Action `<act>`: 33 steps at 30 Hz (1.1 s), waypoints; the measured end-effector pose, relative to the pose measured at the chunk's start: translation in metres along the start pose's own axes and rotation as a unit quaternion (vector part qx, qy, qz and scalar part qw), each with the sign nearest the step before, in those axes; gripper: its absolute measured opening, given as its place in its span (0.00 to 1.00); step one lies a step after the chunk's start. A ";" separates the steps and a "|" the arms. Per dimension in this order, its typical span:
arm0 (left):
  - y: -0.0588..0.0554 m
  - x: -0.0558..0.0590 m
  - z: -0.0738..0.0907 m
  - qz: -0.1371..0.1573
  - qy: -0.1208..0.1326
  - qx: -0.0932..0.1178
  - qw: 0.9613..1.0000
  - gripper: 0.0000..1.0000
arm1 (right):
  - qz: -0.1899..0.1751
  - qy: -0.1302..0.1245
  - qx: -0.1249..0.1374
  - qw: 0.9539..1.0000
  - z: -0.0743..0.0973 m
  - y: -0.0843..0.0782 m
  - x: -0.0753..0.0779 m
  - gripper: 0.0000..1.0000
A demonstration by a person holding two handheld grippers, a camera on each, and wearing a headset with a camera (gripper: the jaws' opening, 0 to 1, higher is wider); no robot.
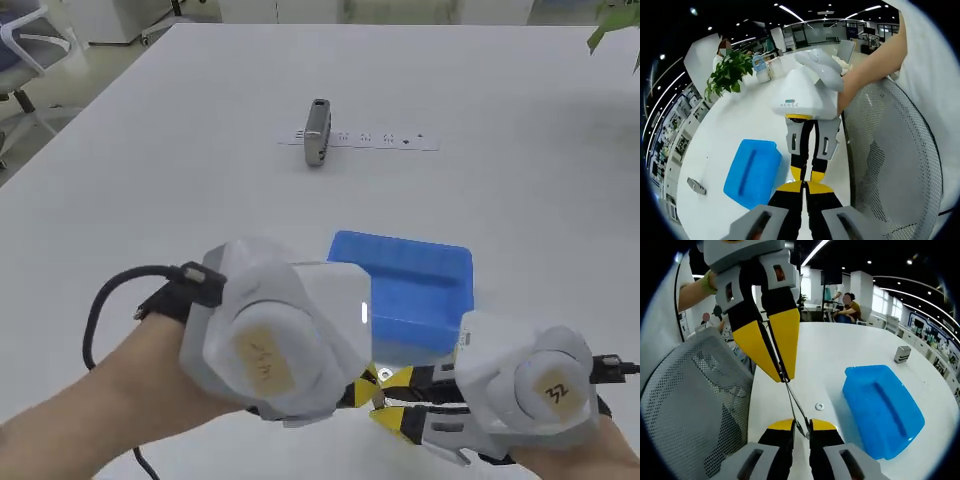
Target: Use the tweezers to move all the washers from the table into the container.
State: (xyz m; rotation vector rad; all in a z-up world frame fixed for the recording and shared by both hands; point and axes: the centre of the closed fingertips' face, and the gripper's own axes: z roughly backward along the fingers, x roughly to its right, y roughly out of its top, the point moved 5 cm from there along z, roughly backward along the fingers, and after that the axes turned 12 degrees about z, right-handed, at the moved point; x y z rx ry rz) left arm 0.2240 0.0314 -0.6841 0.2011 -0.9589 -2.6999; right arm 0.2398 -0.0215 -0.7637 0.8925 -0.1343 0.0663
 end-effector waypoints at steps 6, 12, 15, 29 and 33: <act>0.004 -0.012 -0.004 0.017 -0.027 0.005 0.999 0.00 | -0.028 0.008 0.009 1.000 0.001 0.001 0.004 0.10; 0.006 -0.016 -0.007 0.011 -0.045 -0.009 0.999 0.00 | -0.015 0.019 0.021 0.999 0.008 0.015 0.006 0.11; 0.004 -0.014 -0.010 0.018 -0.056 -0.008 0.998 0.00 | -0.020 0.019 0.023 0.999 0.007 0.018 0.008 0.05; -0.027 -0.013 0.009 0.262 0.018 0.159 0.952 0.44 | -0.132 -0.016 0.043 0.990 0.010 0.008 0.022 0.02; -0.041 -0.007 0.025 0.294 0.069 0.190 0.934 0.55 | -0.186 -0.034 0.061 0.980 0.013 0.002 0.027 0.02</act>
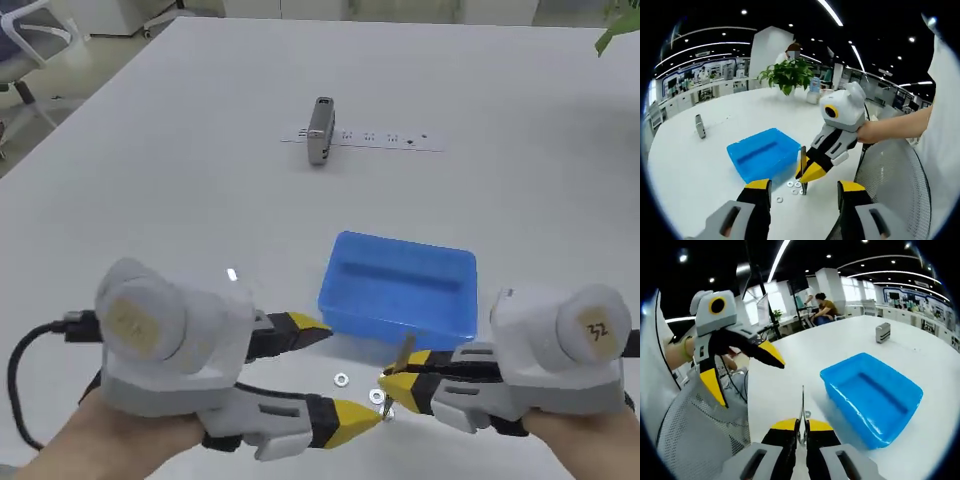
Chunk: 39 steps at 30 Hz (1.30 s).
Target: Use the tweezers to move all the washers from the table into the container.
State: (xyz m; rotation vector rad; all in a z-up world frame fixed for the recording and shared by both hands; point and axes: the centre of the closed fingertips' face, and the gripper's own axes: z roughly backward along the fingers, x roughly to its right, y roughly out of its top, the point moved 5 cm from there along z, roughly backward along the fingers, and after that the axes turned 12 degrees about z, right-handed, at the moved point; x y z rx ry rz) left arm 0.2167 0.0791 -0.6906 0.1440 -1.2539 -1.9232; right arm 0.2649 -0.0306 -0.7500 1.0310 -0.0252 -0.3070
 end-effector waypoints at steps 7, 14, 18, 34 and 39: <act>-0.011 0.007 0.026 0.059 0.046 0.077 0.994 0.71 | -0.037 -0.018 0.018 0.999 0.010 -0.002 0.003 0.02; -0.011 0.010 0.046 0.102 0.102 0.159 0.977 0.82 | -0.035 -0.035 0.052 0.997 0.031 0.020 0.006 0.02; -0.010 0.008 0.050 0.092 0.118 0.156 0.976 0.88 | -0.026 -0.049 0.069 0.996 0.043 0.037 0.011 0.02; 0.001 0.007 0.066 0.080 0.153 0.190 0.967 0.99 | -0.019 -0.141 0.077 0.987 0.056 0.057 0.078 0.02; 0.001 0.007 0.067 0.075 0.157 0.184 0.967 0.99 | -0.023 -0.165 0.048 0.985 0.044 0.043 0.099 0.02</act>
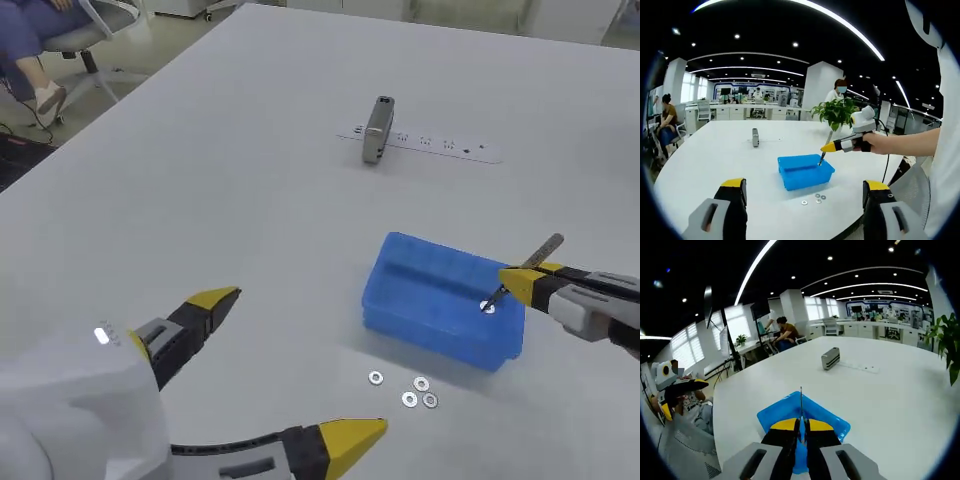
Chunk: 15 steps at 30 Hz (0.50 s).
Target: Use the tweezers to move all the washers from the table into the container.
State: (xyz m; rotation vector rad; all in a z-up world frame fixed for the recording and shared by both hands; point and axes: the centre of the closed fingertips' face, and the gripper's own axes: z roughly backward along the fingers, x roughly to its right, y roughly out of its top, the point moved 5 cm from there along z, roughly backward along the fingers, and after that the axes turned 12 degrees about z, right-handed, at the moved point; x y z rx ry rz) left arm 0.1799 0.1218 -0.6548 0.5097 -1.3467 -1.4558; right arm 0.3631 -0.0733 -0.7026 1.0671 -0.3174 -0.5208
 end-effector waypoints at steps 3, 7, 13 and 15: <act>0.002 0.000 0.001 -0.001 0.005 0.003 1.000 0.99 | 0.000 -0.001 -0.014 1.000 -0.007 -0.007 0.004 0.02; 0.002 -0.002 0.003 0.001 0.010 0.005 1.000 0.99 | 0.012 0.000 -0.032 0.999 -0.013 -0.016 0.004 0.02; 0.002 -0.004 0.005 0.004 0.015 0.005 1.000 0.99 | 0.017 0.003 -0.047 0.999 -0.017 -0.026 0.002 0.02; 0.002 -0.005 0.005 0.005 0.016 0.005 1.000 0.99 | 0.019 0.004 -0.049 0.999 -0.017 -0.028 0.002 0.03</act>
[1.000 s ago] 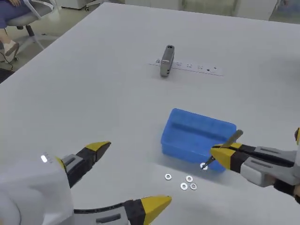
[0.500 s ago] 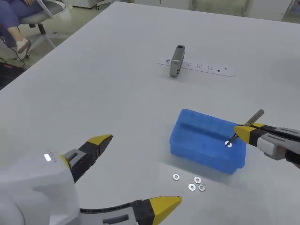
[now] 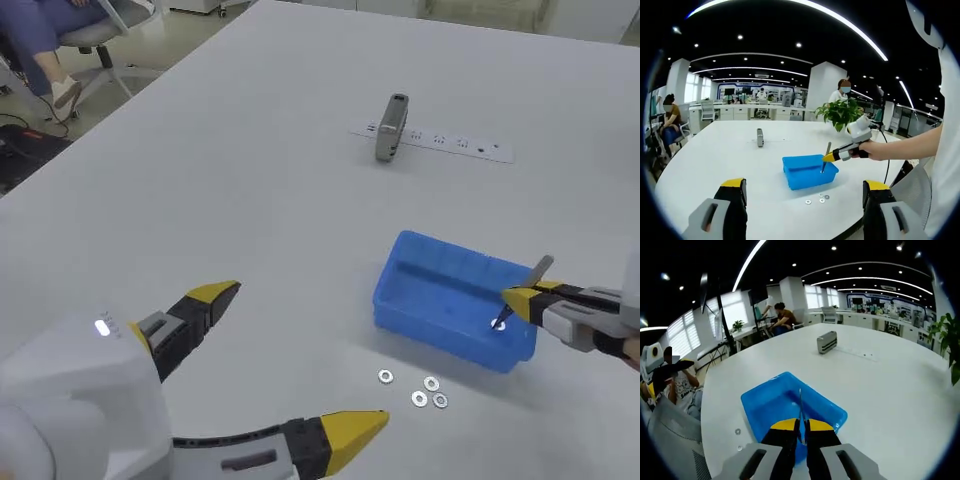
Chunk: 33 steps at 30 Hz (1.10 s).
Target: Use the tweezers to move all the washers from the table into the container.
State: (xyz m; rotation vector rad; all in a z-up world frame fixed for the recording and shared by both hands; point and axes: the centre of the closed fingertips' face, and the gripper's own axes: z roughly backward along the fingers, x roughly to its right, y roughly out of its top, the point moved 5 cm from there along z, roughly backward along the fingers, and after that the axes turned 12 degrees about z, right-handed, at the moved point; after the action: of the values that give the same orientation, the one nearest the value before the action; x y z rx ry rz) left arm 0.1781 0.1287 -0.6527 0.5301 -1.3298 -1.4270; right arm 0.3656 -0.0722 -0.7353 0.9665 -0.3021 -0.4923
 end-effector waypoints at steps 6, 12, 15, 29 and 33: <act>0.002 0.001 -0.001 0.006 -0.003 0.003 1.000 0.99 | -0.006 -0.003 0.011 1.000 0.003 -0.001 0.000 0.03; 0.004 -0.001 0.000 0.016 -0.008 0.010 1.000 0.99 | -0.011 -0.002 0.041 0.999 0.014 0.011 -0.004 0.03; 0.003 -0.001 0.000 0.019 -0.010 0.008 1.000 0.98 | -0.010 0.008 0.061 0.998 0.021 0.020 -0.012 0.03; -0.001 0.003 -0.004 0.003 -0.021 -0.006 1.000 0.97 | -0.007 0.094 0.100 0.990 0.036 0.034 -0.069 0.02; -0.002 0.004 -0.005 0.002 -0.023 -0.008 1.000 0.97 | -0.016 0.111 0.071 0.991 0.028 0.015 -0.077 0.03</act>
State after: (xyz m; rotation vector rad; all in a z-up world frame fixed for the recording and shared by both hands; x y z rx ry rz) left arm 0.1797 0.1223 -0.6546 0.4871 -1.3548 -1.4534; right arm 0.2909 -0.0444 -0.7098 1.1546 -0.1224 -0.3916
